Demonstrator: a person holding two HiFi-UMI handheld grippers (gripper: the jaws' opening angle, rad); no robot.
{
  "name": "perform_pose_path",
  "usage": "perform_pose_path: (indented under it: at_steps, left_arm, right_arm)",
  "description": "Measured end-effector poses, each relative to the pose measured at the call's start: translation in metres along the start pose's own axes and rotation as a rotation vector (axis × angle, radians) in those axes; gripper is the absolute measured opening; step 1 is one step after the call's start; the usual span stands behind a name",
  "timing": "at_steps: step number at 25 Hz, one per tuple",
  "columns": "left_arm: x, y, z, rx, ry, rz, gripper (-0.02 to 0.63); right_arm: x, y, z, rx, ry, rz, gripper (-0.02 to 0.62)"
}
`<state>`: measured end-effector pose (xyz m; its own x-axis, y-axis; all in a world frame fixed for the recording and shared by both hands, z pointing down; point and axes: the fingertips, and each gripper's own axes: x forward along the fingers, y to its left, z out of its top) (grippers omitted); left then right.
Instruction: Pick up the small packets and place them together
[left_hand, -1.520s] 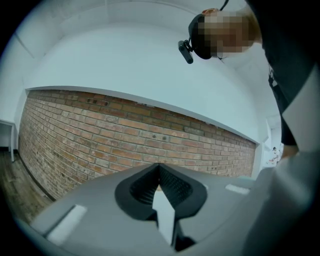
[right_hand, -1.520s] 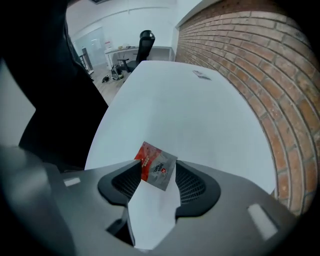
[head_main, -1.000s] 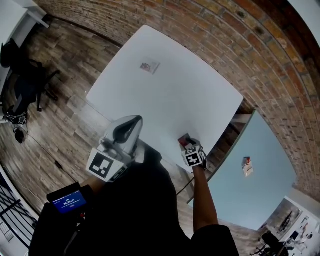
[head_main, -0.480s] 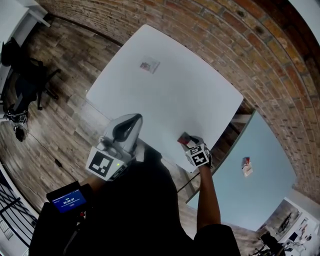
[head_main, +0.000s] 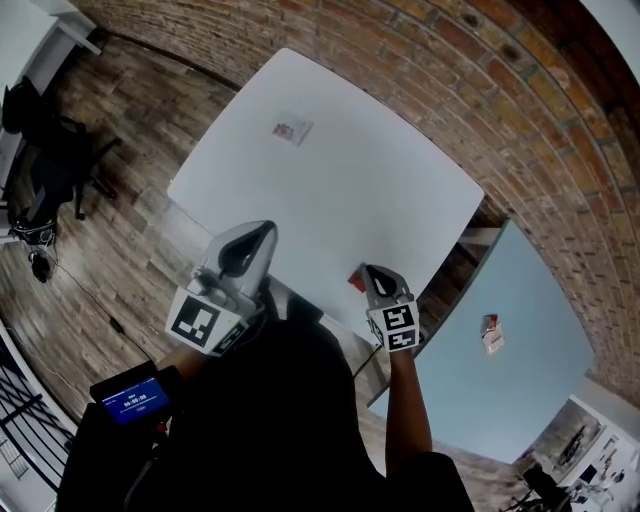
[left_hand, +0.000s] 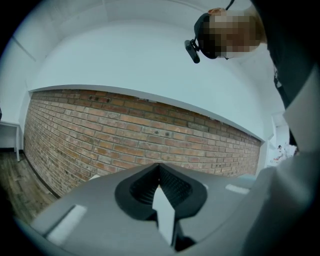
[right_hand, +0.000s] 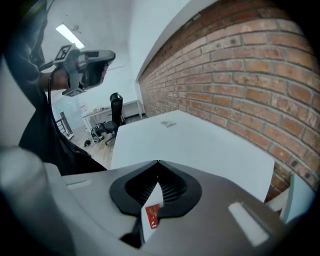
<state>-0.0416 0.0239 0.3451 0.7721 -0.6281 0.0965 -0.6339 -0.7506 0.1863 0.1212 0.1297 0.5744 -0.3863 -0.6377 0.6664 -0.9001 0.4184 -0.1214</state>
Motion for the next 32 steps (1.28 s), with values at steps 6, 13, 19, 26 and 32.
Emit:
perform_pose_path:
  at_steps: [6, 13, 19, 26, 32]
  left_arm:
    - [0.01, 0.018, -0.02, -0.016, 0.054, -0.051, 0.0]
    - [0.045, 0.062, -0.051, 0.04, 0.173, -0.198, 0.0]
    - [0.089, 0.113, -0.084, 0.093, 0.285, -0.279, 0.002]
    - [0.14, 0.172, -0.151, 0.166, 0.451, -0.337, 0.143]
    - [0.164, 0.196, -0.211, 0.295, 0.581, -0.435, 0.164]
  right_arm:
    - [-0.033, 0.034, 0.115, -0.016, -0.357, -0.053, 0.003]
    - [-0.055, 0.054, 0.213, -0.111, -0.532, -0.268, 0.003]
    - [-0.046, 0.076, 0.263, -0.198, -0.539, -0.408, 0.003]
    - [-0.018, 0.087, 0.277, -0.083, -0.503, -0.482, 0.003]
    - [-0.005, 0.096, 0.273, -0.07, -0.415, -0.532, 0.003]
